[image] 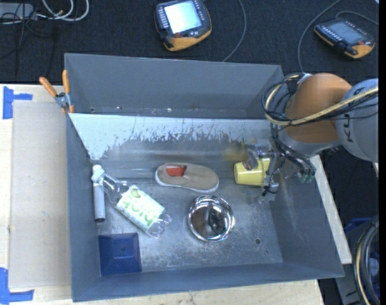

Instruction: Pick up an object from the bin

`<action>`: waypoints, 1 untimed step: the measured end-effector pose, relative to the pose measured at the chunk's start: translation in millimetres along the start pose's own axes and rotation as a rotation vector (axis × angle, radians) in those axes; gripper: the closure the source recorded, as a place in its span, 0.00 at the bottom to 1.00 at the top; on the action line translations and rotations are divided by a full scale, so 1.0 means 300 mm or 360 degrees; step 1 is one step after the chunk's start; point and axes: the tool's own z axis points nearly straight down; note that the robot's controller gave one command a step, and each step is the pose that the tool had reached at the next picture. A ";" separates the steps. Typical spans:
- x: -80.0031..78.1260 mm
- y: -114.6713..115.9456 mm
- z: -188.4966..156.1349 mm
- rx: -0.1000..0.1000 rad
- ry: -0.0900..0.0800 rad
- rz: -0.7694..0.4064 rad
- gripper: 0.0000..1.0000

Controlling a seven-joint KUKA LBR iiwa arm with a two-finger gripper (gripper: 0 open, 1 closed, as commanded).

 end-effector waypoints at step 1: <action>0.019 0.115 0.051 -0.0002 -0.0006 0.0480 0.00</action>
Offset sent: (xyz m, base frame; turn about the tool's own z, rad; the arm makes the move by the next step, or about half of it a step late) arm -0.0120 0.0319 -0.0168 0.3037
